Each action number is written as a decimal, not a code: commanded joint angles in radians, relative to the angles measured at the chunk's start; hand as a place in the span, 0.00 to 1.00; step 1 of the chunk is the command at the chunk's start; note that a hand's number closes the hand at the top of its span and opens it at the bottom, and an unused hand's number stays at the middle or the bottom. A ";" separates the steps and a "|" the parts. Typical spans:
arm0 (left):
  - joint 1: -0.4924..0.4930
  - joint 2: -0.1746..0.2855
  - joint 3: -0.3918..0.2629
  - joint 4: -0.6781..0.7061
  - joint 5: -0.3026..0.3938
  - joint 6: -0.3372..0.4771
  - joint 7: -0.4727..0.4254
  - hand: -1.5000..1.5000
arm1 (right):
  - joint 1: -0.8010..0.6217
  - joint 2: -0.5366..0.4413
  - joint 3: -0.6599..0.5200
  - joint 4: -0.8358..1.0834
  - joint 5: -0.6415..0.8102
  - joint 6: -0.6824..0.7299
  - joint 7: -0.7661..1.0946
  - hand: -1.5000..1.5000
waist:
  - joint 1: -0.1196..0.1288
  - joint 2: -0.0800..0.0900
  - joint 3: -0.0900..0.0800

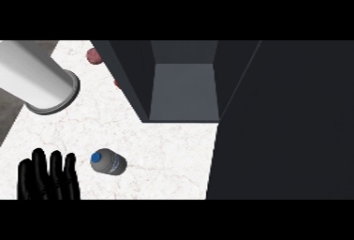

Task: Pick up the bottled water, place it into the cabinet and close the cabinet

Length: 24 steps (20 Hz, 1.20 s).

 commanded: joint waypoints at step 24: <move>-0.044 0.000 0.026 -0.003 -0.229 0.049 0.216 0.00 | -0.105 -0.042 0.095 -0.223 0.076 -0.147 0.282 0.00 | -0.006 0.001 -0.003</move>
